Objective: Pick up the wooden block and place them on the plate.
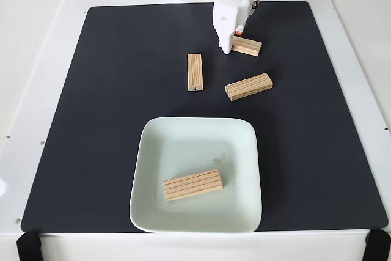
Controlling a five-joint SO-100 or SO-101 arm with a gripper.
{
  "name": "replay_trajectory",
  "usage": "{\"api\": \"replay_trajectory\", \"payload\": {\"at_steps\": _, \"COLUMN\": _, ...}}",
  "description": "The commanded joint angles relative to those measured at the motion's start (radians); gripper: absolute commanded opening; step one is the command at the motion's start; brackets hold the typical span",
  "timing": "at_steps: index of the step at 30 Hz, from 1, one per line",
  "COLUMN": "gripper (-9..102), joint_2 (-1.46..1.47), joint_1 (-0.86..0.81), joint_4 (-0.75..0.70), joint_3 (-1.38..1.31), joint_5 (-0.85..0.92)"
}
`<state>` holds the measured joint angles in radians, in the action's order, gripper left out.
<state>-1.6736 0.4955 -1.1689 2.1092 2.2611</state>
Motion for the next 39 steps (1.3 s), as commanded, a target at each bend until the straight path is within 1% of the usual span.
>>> {"api": "replay_trajectory", "payload": {"at_steps": 1, "gripper": 10, "joint_2": 0.002, "joint_1": 0.009, "joint_4": 0.005, "joint_3": 0.002, "joint_5": 0.000}}
{"api": "replay_trajectory", "payload": {"at_steps": 5, "gripper": -1, "joint_2": 0.002, "joint_1": 0.009, "joint_4": 0.006, "joint_3": 0.002, "joint_5": 0.000}}
{"api": "replay_trajectory", "payload": {"at_steps": 9, "gripper": 0, "joint_2": 0.002, "joint_1": 0.009, "joint_4": 0.026, "joint_3": 0.003, "joint_5": 0.000}}
{"api": "replay_trajectory", "payload": {"at_steps": 12, "gripper": 0, "joint_2": 0.000, "joint_1": 0.012, "joint_4": 0.094, "joint_3": 0.003, "joint_5": 0.002}}
{"api": "replay_trajectory", "payload": {"at_steps": 17, "gripper": 0, "joint_2": -0.034, "joint_1": 0.095, "joint_4": 0.259, "joint_3": -0.034, "joint_5": -0.002}}
{"api": "replay_trajectory", "payload": {"at_steps": 18, "gripper": 0, "joint_2": -0.061, "joint_1": 0.117, "joint_4": 0.281, "joint_3": -0.064, "joint_5": -0.012}}
{"api": "replay_trajectory", "payload": {"at_steps": 20, "gripper": 0, "joint_2": -0.126, "joint_1": 0.170, "joint_4": 0.318, "joint_3": -0.130, "joint_5": -0.114}}
{"api": "replay_trajectory", "payload": {"at_steps": 22, "gripper": 0, "joint_2": -0.183, "joint_1": 0.230, "joint_4": 0.367, "joint_3": -0.209, "joint_5": -0.275}}
{"api": "replay_trajectory", "payload": {"at_steps": 26, "gripper": 0, "joint_2": -0.268, "joint_1": 0.313, "joint_4": 0.511, "joint_3": -0.397, "joint_5": -0.689}}
{"api": "replay_trajectory", "payload": {"at_steps": 28, "gripper": -1, "joint_2": -0.296, "joint_1": 0.316, "joint_4": 0.580, "joint_3": -0.514, "joint_5": -0.939}}
{"api": "replay_trajectory", "payload": {"at_steps": 30, "gripper": -1, "joint_2": -0.322, "joint_1": 0.305, "joint_4": 0.618, "joint_3": -0.640, "joint_5": -1.252}}
{"api": "replay_trajectory", "payload": {"at_steps": 32, "gripper": -1, "joint_2": -0.333, "joint_1": 0.239, "joint_4": 0.627, "joint_3": -0.770, "joint_5": -1.592}}
{"api": "replay_trajectory", "payload": {"at_steps": 35, "gripper": -1, "joint_2": -0.324, "joint_1": 0.080, "joint_4": 0.626, "joint_3": -0.962, "joint_5": -2.083}}
{"api": "replay_trajectory", "payload": {"at_steps": 37, "gripper": -1, "joint_2": -0.285, "joint_1": -0.061, "joint_4": 0.614, "joint_3": -1.043, "joint_5": -2.370}}
{"api": "replay_trajectory", "payload": {"at_steps": 39, "gripper": 0, "joint_2": -0.230, "joint_1": -0.179, "joint_4": 0.614, "joint_3": -1.086, "joint_5": -2.597}}
